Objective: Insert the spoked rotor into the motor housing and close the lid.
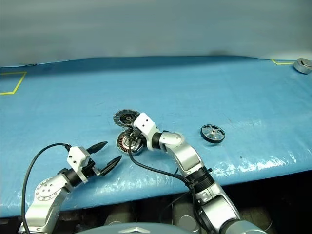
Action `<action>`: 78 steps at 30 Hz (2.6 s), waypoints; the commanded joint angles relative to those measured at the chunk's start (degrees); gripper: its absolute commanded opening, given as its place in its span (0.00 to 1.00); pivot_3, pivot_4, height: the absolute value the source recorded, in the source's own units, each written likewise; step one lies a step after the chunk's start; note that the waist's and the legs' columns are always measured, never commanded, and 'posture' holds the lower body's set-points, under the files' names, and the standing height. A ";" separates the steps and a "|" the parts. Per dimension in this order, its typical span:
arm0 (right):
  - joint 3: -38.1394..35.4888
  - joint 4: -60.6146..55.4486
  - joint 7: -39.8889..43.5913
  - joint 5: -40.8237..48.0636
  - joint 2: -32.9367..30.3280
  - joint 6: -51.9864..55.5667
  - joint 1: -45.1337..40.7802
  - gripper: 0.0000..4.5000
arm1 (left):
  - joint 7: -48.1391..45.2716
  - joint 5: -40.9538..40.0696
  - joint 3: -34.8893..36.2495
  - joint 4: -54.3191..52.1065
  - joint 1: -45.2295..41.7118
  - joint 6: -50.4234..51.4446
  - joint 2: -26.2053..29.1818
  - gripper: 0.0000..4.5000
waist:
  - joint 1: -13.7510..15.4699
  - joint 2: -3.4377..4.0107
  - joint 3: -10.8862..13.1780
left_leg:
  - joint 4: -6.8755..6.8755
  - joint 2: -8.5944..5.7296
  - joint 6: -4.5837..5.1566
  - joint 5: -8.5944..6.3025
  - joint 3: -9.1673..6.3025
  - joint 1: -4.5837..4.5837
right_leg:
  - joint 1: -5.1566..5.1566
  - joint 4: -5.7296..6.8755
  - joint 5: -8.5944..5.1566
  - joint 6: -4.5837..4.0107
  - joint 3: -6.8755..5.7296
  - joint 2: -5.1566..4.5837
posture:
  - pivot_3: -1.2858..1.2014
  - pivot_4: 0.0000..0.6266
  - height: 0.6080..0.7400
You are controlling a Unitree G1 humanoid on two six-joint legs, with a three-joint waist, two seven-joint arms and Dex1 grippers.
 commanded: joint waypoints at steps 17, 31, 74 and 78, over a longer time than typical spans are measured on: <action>4.28 2.00 -3.17 -7.90 -2.19 -1.04 -0.09 0.01 | 0.83 -0.28 0.59 -1.46 0.47 -1.20 -0.31 1.00 | -0.10 -0.01 -0.08 | 0.01 0.01 0.00 0.00 0.02 0.20 | 0.17 0.02 -0.02 -0.02 0.01 0.01 | 0.52 0.24 1.00; 8.79 -1.49 -2.68 -12.47 -5.40 -0.57 0.73 0.01 | 0.68 -0.24 0.35 -1.31 0.47 -1.34 -0.72 1.00 | 0.11 -0.02 -0.12 | -0.01 0.01 0.00 0.00 0.02 0.22 | 0.20 0.00 -0.03 -0.04 0.01 -0.01 | 0.52 0.24 1.00; 7.99 -8.76 -4.17 -19.96 -5.78 -12.58 -0.30 0.01 | 0.67 0.13 0.41 -0.55 0.11 -1.61 -1.04 1.00 | 0.05 -0.05 -0.07 | -0.08 0.01 0.00 0.00 0.02 0.08 | 0.03 -0.03 -0.05 -0.07 0.00 -0.02 | 0.52 0.24 1.00; 8.22 -6.75 -4.07 -20.04 -5.49 -12.44 0.40 0.01 | 0.72 0.23 0.42 -0.67 0.14 -1.54 -0.98 1.00 | 0.03 -0.05 -0.07 | -0.08 0.01 0.00 0.00 0.02 0.08 | 0.03 -0.03 -0.05 -0.07 -0.01 -0.02 | 0.52 0.24 1.00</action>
